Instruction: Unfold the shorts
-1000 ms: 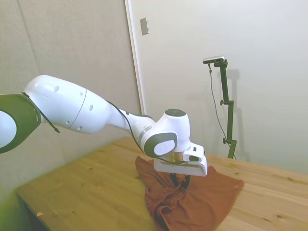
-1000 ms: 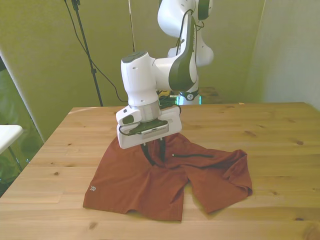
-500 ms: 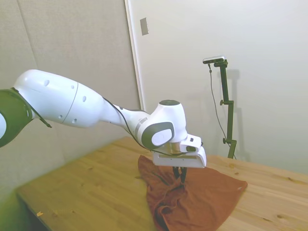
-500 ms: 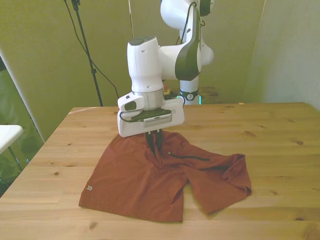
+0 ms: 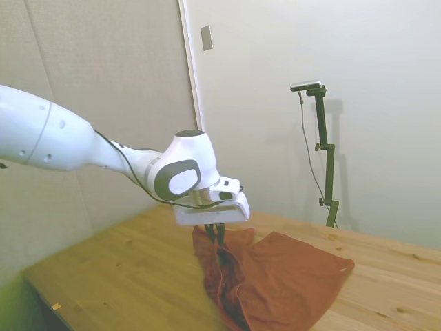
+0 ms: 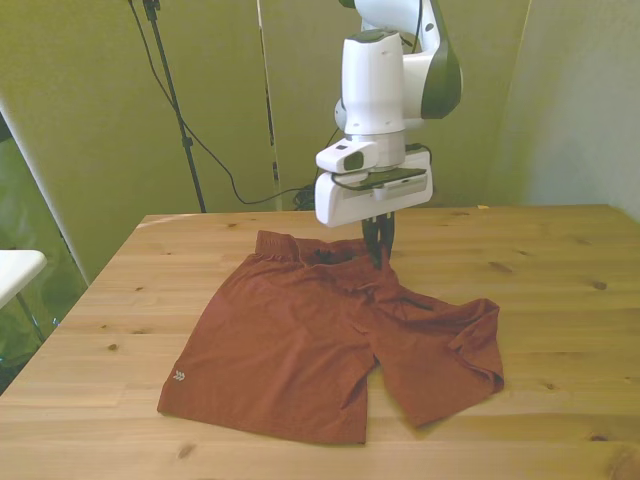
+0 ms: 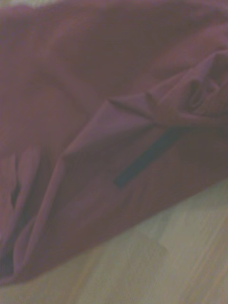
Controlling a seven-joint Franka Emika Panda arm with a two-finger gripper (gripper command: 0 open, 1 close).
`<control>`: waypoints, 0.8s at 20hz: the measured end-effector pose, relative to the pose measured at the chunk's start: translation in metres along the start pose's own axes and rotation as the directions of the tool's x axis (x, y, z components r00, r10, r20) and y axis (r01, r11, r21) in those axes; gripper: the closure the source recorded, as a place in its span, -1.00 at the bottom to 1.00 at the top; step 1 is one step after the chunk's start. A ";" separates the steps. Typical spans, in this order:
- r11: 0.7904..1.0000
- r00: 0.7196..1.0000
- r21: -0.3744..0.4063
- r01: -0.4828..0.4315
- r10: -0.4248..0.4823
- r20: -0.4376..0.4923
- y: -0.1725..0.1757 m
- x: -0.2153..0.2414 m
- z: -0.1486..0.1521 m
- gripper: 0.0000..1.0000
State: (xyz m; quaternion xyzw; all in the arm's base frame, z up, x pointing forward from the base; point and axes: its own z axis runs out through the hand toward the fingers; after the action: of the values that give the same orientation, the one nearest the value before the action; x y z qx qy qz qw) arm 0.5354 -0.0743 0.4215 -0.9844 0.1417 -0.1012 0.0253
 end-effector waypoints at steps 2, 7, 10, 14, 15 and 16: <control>0.999 0.999 -0.006 0.050 -0.050 0.021 -0.018 -0.031 0.003 1.00; 0.984 0.980 -0.019 0.177 -0.174 0.095 -0.054 -0.111 0.021 1.00; 0.976 0.969 -0.035 0.217 -0.211 0.128 -0.058 -0.138 0.034 1.00; 0.971 0.963 -0.049 0.235 -0.226 0.150 -0.057 -0.154 0.042 -1.00; 0.970 0.963 -0.054 0.236 -0.226 0.149 -0.056 -0.157 0.042 -1.00; 0.971 0.963 -0.056 0.234 -0.224 0.148 -0.055 -0.159 0.041 -1.00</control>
State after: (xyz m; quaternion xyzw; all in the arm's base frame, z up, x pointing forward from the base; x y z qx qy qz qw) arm 0.4097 0.0244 0.3552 -0.9991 0.0283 -0.0287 -0.0127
